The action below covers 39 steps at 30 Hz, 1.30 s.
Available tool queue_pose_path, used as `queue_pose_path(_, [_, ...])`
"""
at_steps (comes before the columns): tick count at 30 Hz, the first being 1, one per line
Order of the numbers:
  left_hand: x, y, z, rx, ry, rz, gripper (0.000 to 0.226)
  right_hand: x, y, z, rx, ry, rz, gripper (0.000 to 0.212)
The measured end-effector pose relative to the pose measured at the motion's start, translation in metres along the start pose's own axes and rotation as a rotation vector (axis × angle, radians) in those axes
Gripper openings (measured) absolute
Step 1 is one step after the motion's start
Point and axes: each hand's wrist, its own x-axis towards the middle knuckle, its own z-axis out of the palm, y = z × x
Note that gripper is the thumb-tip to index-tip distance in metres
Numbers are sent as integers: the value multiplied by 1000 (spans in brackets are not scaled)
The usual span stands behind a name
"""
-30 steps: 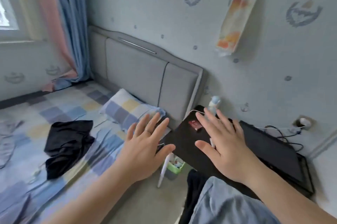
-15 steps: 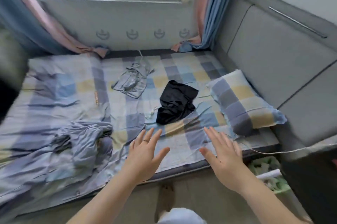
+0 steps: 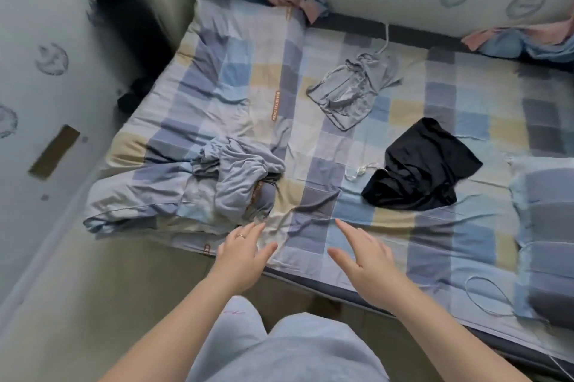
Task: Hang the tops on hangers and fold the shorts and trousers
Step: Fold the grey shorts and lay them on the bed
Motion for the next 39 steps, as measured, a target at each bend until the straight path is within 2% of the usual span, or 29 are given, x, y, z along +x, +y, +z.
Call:
queue_pose_path(5, [40,-65,-7,-155,-39,-159,57,81,-43,19,-76,-111,-19,64])
queue_pose_path(9, [86,-128,-6,-220,-149,-237,56,155,-72,57,-126,-147,69,64])
queue_pose_path(16, [219,-249,-12,-187,-232,-278,57,317,-115,149,-154,-304,163,63])
queue_pose_path(18, [255,-266,-16,-166,-228,-260,57,350,-121,163,-134,-294,160,67])
queue_pose_path(21, [317,-298,-12,-198,-180,-234,60,411,-121,197,-100,-289,163,80])
queue_pose_path(24, [357,-314,2,-278,-160,-204,62,454,-117,233,-150,-329,230,106])
queue_pose_path(26, [370,-316,16,-289,-136,-163,60,472,-111,256,-159,-297,293,119])
queue_pose_path(27, [374,-315,23,-298,-122,-141,57,479,-108,265,-149,-252,311,119])
queue_pose_path(28, [377,-313,29,-316,-111,-132,53,484,-105,273,-114,-187,319,110])
queue_pose_path(31, [381,-303,42,-329,-104,-130,38,495,-95,281,61,59,296,56])
queue_pose_path(32, [379,-299,44,-325,-110,-125,33,495,-92,278,105,96,296,46])
queue_pose_path(34, [372,-290,46,-348,-148,-107,32,491,-90,267,195,113,321,35])
queue_pose_path(39, [331,-256,34,-567,-242,-29,50,447,-100,227,565,202,397,19])
